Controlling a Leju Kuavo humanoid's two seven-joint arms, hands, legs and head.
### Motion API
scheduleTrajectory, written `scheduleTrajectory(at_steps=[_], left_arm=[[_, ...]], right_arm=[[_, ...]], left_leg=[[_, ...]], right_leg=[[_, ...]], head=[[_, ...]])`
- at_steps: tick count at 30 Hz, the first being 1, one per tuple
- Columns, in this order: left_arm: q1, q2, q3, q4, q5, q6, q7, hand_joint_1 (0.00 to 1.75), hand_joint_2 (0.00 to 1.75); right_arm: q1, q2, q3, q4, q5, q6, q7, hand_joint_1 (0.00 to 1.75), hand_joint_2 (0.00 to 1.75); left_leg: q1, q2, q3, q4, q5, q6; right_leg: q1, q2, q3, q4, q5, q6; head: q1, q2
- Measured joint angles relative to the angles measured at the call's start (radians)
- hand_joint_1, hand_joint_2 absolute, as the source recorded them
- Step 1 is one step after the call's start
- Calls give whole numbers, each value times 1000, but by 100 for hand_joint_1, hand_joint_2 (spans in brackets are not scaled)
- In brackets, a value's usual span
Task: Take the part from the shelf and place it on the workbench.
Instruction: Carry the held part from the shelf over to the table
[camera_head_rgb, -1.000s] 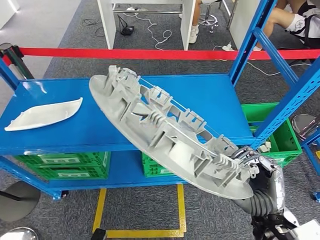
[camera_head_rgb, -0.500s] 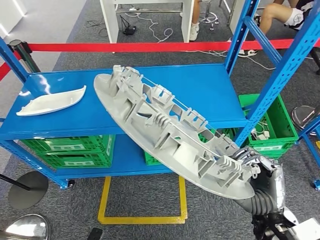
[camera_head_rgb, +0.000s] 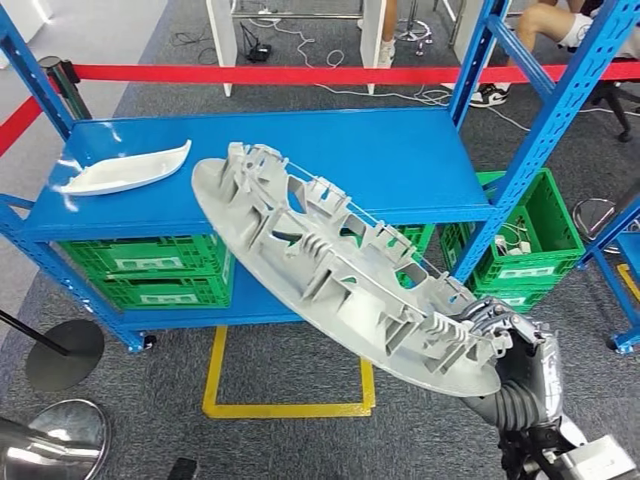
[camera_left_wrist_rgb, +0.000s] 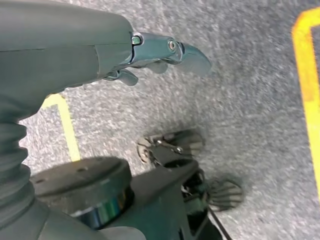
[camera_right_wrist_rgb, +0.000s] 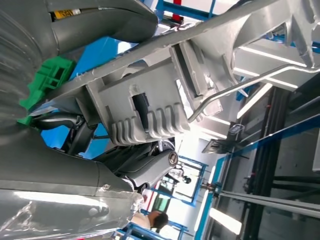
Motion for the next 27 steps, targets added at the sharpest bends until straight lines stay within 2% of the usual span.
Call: scheduleTrajectory(at_steps=[1,2,3,4,5,6,7,8,9,10,11,12,13,14,15,16,18,19,20,21,22,24,25,26,27], left_arm=[[0,-1,1,0,1,0,-1,0,175],[0,-1,2,0,3,0,-2,0,175],[0,-2,4,0,4,1,-3,0,175],[0,-3,5,0,4,2,-4,0,175],[1,-4,6,0,4,3,-5,0,175],[1,-5,8,0,4,4,-6,0,175],[1,-5,10,0,4,4,-6,0,175],[1,-5,12,0,4,4,-6,0,175],[1,-5,14,0,4,4,-7,0,175],[1,-5,15,0,4,5,-7,0,175],[1,-5,16,0,5,5,-8,0,175],[1,-5,16,0,5,5,-9,0,175],[1,-5,17,0,5,5,-10,0,175],[2,-5,18,0,5,6,-10,0,175],[3,-5,20,0,5,6,-11,0,175],[5,-5,21,0,5,8,-12,0,175],[6,-5,23,0,5,9,-14,0,175],[7,-5,24,0,6,10,-14,0,175],[7,-5,25,0,9,9,-14,0,175],[7,-5,28,0,12,9,-15,0,175],[8,-4,31,0,15,8,-16,0,175],[7,-2,40,0,22,8,-23,0,175],[7,-2,44,0,24,8,-29,0,175],[7,-2,47,0,25,10,-34,0,175],[6,-1,49,0,25,11,-39,0,175]], right_arm=[[2,0,-1,1,0,-1,-1,175,175],[3,0,-3,1,-2,-1,-2,175,175],[4,0,-4,2,-6,-1,-3,175,175],[6,0,-6,4,-13,-1,-4,175,175],[10,0,-10,5,-22,0,-6,175,175],[15,0,-14,7,-31,1,-8,175,175],[20,0,-18,9,-38,2,-9,175,175],[23,0,-22,10,-42,4,-10,175,175],[25,0,-24,10,-44,5,-10,175,175],[26,0,-26,10,-46,6,-11,175,175],[27,0,-27,11,-46,6,-12,175,175],[29,0,-28,12,-47,7,-14,175,175],[30,0,-29,12,-48,7,-14,175,175],[32,0,-30,13,-50,8,-15,175,175],[33,0,-32,13,-53,10,-15,175,175],[33,1,-34,13,-58,13,-16,175,175],[37,5,-40,13,-69,20,-17,175,175],[40,8,-44,13,-73,22,-18,175,175],[43,10,-48,13,-76,24,-19,175,175],[47,13,-53,13,-78,25,-21,175,175],[50,15,-57,13,-78,25,-23,175,175],[53,20,-68,10,-78,27,-27,175,175],[55,23,-73,8,-78,27,-29,175,175],[58,25,-79,4,-77,28,-30,175,175],[61,27,-85,0,-77,29,-31,175,175]], left_leg=[[1,2,-13,0,12,7],[0,1,-28,0,23,11],[-1,1,-44,0,34,12],[-2,1,-60,0,46,12],[-3,2,-76,1,58,11],[-3,2,-90,1,69,10],[-3,2,-104,2,80,7],[-4,2,-115,3,91,3],[-5,2,-123,4,100,-1],[-6,1,-128,6,109,-6],[-7,2,-130,7,117,-11],[-6,2,-131,7,124,-17],[-5,2,-132,7,128,-23],[-3,2,-136,13,121,-30],[-2,2,-144,33,97,-36],[-2,1,-159,73,58,-42],[0,1,-202,204,-33,-50],[0,1,-218,264,-59,-52],[0,1,-220,294,-64,-53],[0,0,-203,286,-51,-52],[0,-3,-167,238,-25,-50],[3,-35,-76,101,19,-43],[4,-53,-46,50,26,-39],[6,-65,-30,22,24,-35],[7,-66,-27,13,19,-31]], right_leg=[[-1,1,-15,45,-50,4],[-1,0,-30,109,-107,7],[-1,0,-45,182,-150,9],[-1,0,-52,246,-167,10],[-1,0,-48,285,-156,10],[-1,0,-30,291,-126,9],[-1,0,7,258,-92,6],[0,0,63,189,-81,3],[1,0,129,99,-90,0],[2,0,181,20,-112,-4],[4,0,214,-36,-136,-7],[7,0,226,-61,-146,-11],[7,-1,219,-62,-144,-17],[6,0,214,-61,-138,-25],[4,1,208,-61,-131,-34],[2,3,201,-61,-122,-41],[3,9,188,-60,-106,-47],[3,14,180,-59,-99,-47],[3,20,173,-57,-92,-46],[3,28,164,-55,-86,-45],[3,36,157,-53,-83,-43],[2,53,145,-45,-79,-38],[2,61,139,-41,-77,-34],[2,69,133,-38,-75,-30],[3,78,126,-37,-71,-24]], head=[[1,0],[3,0],[3,0],[3,0],[3,0],[3,0],[3,0],[3,0],[3,0],[2,0],[2,0],[2,0],[2,0],[2,0],[0,0],[-2,0],[-5,0],[-4,0],[-4,0],[-4,0],[-4,0],[-4,0],[-4,0],[-4,0],[-3,0]])
